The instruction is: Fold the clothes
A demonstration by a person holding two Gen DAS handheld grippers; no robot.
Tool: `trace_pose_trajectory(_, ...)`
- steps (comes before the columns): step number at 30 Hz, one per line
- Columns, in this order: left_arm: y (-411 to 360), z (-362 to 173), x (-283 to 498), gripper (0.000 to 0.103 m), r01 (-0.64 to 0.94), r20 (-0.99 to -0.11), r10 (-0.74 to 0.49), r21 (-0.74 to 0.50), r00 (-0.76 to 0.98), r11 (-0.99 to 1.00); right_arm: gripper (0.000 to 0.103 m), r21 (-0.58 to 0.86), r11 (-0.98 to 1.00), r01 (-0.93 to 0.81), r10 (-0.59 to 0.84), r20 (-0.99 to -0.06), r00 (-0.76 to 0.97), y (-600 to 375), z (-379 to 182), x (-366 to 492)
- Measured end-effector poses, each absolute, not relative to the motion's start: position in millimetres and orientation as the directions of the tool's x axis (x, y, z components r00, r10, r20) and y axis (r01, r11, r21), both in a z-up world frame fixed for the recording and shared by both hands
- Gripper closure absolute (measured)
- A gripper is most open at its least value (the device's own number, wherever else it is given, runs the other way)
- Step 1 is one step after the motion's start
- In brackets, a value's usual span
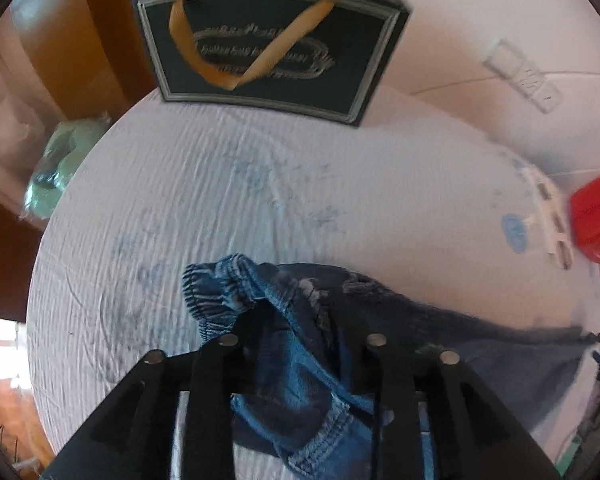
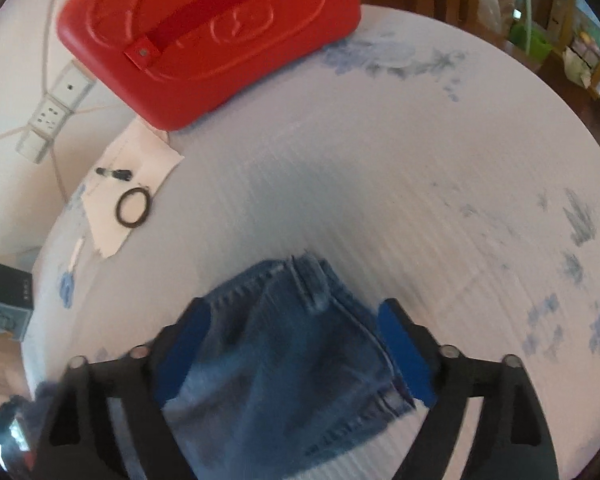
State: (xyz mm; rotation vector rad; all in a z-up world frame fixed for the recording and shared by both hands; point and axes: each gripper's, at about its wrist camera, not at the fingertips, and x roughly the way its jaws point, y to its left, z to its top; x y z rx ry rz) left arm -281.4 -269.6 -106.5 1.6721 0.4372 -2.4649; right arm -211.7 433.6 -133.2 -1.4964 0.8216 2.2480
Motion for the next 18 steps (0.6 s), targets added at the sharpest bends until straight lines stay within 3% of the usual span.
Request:
trace_pose_trajectory(3,-267,-93,-283,0.033,0.244,-0.911,0.081,-0.192,-0.404,-0.951,0.015,0.299,-0.776,-0.555,-0.050,-0.906,-0.420,435,-127,-195)
trace_pose_trajectory(4,-263,-92,-285,0.031,0.238,-0.916,0.065,-0.171,-0.397,-0.956,0.015,0.305,-0.772,-0.558,-0.054,-0.906,-0.420,435,-128,-191)
trace_pose_trajectory(13,-260,-101,-283,0.031,0.292,-0.906,-0.021,-0.115,-0.423,-0.949,0.015,0.359,-0.747,-0.559,-0.099,-0.892,-0.440,432,-132,-152)
trace_pose_trajectory(18,-270,-118,-242,0.031,0.324,-0.912,-0.141,0.009,-0.385,-0.946,0.015,0.375,-0.735,-0.565,-0.110,-0.888,-0.446,432,-137,-132)
